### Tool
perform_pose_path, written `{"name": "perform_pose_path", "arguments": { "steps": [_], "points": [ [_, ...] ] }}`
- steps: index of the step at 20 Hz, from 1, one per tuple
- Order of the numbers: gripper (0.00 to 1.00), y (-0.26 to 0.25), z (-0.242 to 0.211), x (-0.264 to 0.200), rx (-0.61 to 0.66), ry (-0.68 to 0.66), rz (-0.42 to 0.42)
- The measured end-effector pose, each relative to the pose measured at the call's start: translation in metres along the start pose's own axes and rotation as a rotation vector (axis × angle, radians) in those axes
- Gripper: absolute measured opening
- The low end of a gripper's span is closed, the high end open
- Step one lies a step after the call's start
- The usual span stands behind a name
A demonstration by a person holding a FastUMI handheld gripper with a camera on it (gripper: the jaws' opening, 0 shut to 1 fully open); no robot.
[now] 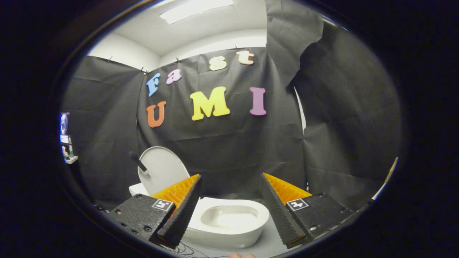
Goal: Open the toilet lid.
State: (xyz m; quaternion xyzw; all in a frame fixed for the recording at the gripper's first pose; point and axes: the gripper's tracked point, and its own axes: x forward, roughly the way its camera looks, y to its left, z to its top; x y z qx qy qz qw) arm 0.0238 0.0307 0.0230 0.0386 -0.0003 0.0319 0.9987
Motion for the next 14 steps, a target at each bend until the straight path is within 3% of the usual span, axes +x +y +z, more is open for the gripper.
{"name": "perform_pose_path", "arguments": {
  "steps": [8, 14],
  "points": [
    [1.0, -0.019, -0.012, -0.004, 0.073, -0.051, -0.021],
    [1.0, -0.005, -0.021, -0.007, 0.024, -0.054, 0.012]
  ]
}}
